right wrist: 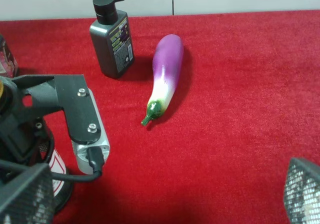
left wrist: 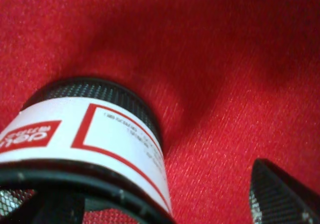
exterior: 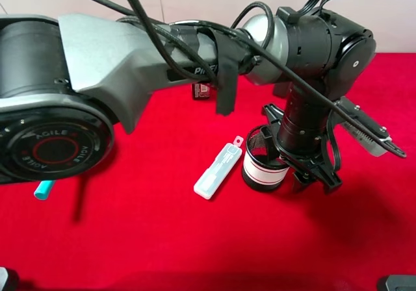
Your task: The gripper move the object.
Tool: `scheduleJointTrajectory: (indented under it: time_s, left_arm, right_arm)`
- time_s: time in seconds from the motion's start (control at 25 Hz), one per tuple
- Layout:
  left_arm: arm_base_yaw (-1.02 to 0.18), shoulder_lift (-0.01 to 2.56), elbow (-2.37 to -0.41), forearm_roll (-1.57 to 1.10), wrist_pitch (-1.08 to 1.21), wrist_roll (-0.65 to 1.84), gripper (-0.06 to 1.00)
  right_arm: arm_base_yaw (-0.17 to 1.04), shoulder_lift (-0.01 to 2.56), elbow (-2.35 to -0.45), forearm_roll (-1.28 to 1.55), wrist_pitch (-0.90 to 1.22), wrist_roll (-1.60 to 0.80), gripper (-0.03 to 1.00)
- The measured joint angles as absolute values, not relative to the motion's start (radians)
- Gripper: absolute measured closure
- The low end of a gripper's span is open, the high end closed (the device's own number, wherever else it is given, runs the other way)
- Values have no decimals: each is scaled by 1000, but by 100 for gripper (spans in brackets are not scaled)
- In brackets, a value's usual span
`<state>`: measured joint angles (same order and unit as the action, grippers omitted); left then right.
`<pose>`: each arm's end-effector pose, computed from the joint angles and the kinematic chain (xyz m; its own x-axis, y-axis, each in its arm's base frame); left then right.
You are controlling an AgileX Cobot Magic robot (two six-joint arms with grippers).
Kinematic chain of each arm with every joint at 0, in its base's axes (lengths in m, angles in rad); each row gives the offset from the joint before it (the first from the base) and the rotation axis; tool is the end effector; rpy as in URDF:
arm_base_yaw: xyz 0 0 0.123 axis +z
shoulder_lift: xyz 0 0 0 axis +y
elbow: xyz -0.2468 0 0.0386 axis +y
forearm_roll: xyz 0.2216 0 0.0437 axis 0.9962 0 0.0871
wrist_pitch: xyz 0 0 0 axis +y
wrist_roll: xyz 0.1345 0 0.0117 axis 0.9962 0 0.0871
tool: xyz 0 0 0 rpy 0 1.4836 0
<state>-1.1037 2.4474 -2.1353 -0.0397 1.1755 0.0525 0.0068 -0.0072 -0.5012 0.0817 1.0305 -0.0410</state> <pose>0.2034 -0.4143 0.0918 -0.4102 0.8958 -0.1711 0.9110 0.4114 -0.0298 0.0474 0.0098 0.2493 -0.4201 -0.0018 -0.9075 -0.0698 0.9971 0.0304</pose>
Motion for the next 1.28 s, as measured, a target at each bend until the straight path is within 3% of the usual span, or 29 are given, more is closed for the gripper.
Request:
scheduleJointTrajectory:
  time_s: [0.48, 1.04, 1.28]
  left_arm:
    - [-1104, 2403, -2187, -42, 1176, 52, 27]
    - [-1104, 2276, -2194, 0, 1177, 52, 7]
    - [-1104, 2213, -2194, 39, 1178, 52, 4]
  right_arm:
    - [7, -7, -501, 82, 1030, -41, 27]
    - [7, -7, -501, 82, 1030, -41, 27]
    - [7, -7, -501, 82, 1030, -41, 27]
